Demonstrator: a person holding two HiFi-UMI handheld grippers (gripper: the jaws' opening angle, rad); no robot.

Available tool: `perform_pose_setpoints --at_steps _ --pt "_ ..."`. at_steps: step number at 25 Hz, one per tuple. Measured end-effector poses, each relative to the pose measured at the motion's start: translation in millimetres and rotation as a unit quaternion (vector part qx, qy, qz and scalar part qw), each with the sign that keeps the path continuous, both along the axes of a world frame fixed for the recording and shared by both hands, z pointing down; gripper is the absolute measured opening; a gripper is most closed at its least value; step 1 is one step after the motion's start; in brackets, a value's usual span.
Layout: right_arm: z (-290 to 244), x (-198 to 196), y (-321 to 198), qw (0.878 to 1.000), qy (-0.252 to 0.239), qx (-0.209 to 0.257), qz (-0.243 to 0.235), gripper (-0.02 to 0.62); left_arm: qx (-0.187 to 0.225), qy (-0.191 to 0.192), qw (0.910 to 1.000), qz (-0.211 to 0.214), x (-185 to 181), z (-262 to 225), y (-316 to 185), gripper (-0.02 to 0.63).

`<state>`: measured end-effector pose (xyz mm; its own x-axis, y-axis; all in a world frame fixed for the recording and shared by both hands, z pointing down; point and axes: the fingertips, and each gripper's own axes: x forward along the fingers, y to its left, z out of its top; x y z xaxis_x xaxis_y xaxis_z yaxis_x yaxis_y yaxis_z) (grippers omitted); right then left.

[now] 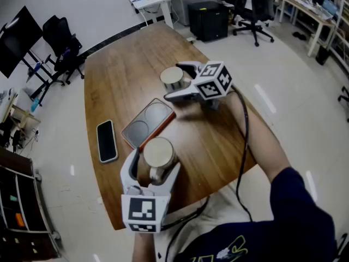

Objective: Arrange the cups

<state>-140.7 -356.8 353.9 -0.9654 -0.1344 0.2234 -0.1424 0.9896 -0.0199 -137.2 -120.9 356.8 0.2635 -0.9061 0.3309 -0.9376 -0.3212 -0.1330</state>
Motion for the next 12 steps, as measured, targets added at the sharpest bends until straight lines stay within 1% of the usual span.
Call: perform_pose_setpoints --at_steps 3,5,7,9,10,11,12 --pt "-18 14 -6 0.999 -0.036 -0.012 0.004 0.581 0.002 0.040 0.9991 -0.015 -13 -7 19 0.436" --pt "-34 28 -13 0.996 -0.083 -0.035 0.003 0.581 0.021 0.061 0.9978 -0.014 -24 -13 33 0.436" --pt "-49 44 -24 0.987 -0.141 -0.073 0.000 0.581 0.052 0.087 0.9945 -0.028 -39 -19 49 0.436" --pt "-56 63 -39 0.976 -0.188 -0.110 0.008 0.573 0.077 0.111 0.9896 -0.048 -55 -25 63 0.431" --pt "-57 72 -46 0.971 -0.203 -0.124 0.017 0.567 0.090 0.121 0.9869 -0.057 -62 -29 69 0.402" --pt "-55 80 -52 0.969 -0.209 -0.132 0.028 0.513 0.107 0.131 0.9832 -0.068 -70 -35 76 0.314" --pt "-53 87 -58 0.968 -0.209 -0.133 0.041 0.366 0.127 0.143 0.9783 -0.079 -78 -41 82 0.152"
